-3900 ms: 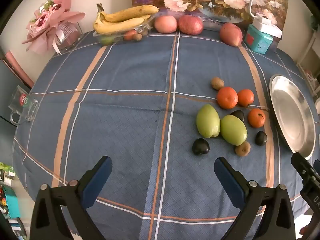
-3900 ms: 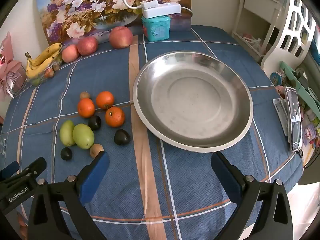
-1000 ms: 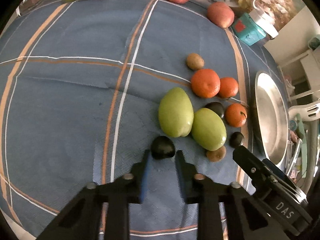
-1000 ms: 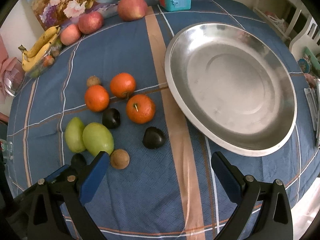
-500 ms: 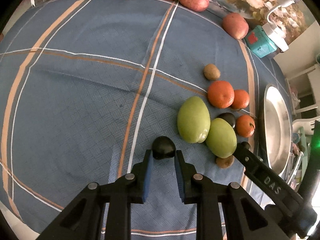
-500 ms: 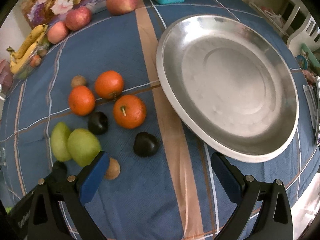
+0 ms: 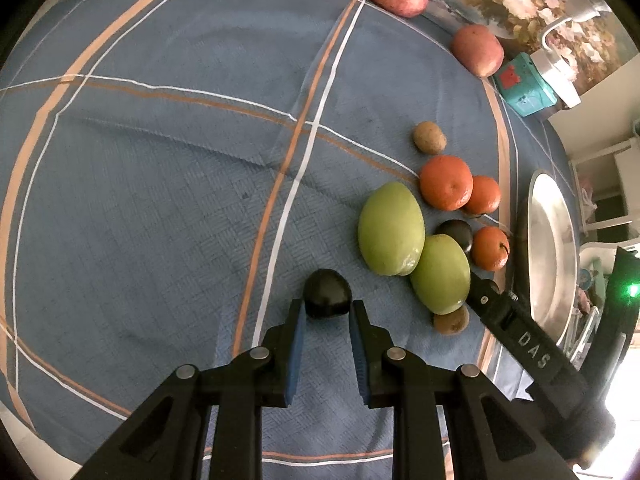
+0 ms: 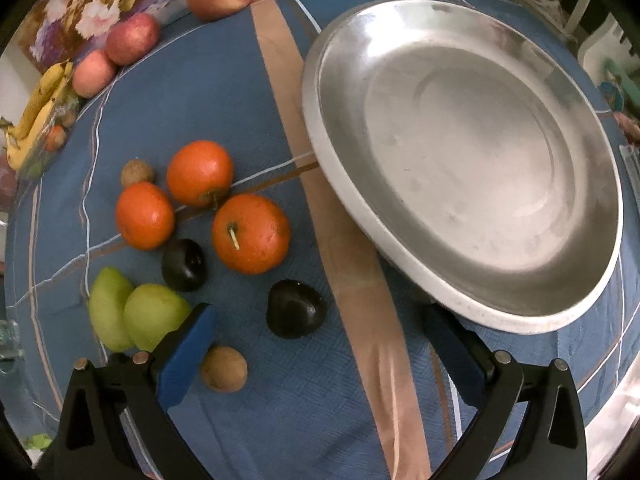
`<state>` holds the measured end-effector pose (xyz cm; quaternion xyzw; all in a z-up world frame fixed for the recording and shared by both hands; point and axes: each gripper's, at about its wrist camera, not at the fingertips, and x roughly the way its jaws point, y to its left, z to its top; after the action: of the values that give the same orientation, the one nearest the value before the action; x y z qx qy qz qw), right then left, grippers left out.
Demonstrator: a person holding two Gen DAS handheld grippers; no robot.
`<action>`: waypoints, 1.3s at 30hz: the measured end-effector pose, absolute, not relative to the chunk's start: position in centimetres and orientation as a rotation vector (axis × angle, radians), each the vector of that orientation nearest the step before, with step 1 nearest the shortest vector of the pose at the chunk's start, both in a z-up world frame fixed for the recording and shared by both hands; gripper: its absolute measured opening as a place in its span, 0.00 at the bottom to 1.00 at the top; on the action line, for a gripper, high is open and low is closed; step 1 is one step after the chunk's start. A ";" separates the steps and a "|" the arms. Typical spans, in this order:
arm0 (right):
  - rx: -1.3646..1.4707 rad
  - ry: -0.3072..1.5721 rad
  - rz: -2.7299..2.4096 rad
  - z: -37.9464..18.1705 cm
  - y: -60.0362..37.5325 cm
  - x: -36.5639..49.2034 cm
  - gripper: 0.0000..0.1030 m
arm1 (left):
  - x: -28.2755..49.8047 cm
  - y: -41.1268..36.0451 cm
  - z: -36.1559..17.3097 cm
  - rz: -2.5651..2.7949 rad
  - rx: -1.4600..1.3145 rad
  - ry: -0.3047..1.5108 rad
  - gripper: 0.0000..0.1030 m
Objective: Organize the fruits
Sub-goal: 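Grasp a second black plum with the right tool while the left tool holds its plum, then carry both plums over the steel plate and open both tools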
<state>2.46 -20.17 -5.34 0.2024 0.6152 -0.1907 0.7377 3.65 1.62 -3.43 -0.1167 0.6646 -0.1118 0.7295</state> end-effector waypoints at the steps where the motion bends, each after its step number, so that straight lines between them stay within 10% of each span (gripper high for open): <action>1: 0.445 1.325 -0.424 -5.3 -20.1 2.2 1.00 | 3.6 1.6 -3.4 -0.246 -0.253 1.464 0.23; 10: 0.370 1.343 -0.392 -4.5 -19.9 2.4 0.94 | 3.7 0.7 -3.7 -0.243 -0.250 1.462 0.23; 21: 0.460 1.316 -0.354 -2.9 -21.1 1.0 0.27 | 3.7 0.7 -3.9 -0.238 -0.262 1.462 0.23; 39: 0.466 1.129 -0.245 4.0 -18.5 0.2 0.25 | 4.2 1.6 0.3 -0.299 -0.327 1.294 0.23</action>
<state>0.16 -18.48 4.02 0.2182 0.5285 -0.1145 0.8124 4.18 1.56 0.30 -0.1511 0.5976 -0.1381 0.7752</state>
